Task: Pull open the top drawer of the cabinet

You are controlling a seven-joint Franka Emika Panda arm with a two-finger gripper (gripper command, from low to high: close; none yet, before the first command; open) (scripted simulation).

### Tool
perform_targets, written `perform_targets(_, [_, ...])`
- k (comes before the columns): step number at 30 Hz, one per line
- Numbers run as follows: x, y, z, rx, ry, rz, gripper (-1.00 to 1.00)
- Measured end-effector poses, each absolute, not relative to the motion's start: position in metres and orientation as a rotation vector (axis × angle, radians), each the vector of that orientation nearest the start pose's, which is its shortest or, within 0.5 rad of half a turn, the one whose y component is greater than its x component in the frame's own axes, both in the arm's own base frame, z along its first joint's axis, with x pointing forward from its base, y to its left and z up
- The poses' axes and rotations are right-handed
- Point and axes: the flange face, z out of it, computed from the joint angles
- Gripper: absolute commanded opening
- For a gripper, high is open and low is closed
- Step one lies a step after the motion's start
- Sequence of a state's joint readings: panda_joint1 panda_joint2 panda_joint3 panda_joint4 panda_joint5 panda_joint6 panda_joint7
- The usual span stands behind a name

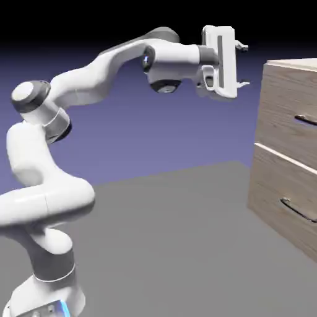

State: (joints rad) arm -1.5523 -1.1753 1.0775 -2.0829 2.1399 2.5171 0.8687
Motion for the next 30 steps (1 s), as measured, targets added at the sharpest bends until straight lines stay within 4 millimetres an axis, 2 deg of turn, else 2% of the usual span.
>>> perform_targets(7, [0.573, 0.0, 0.578, -0.777, 1.479, -0.796, 0.0])
perform_targets(13, [0.627, -0.041, 0.507, -0.67, 1.481, -0.668, 0.0])
perform_targets(15, [0.643, -0.059, 0.48, -0.626, 1.482, -0.624, 0.0])
perform_targets(16, [0.646, -0.064, 0.474, -0.615, 1.482, -0.613, 0.0])
perform_targets(17, [0.646, -0.064, 0.474, -0.615, 1.482, -0.613, 0.0])
perform_targets(23, [0.694, -0.063, 0.474, -0.615, 1.482, -0.614, 0.0])
perform_targets(24, [0.696, -0.063, 0.474, -0.615, 1.482, -0.613, -1.0])
perform_targets(26, [0.696, -0.063, 0.474, -0.615, 1.482, -0.613, -1.0])
perform_targets(30, [0.665, -0.064, 0.474, -0.614, 1.48, -0.614, -1.0])
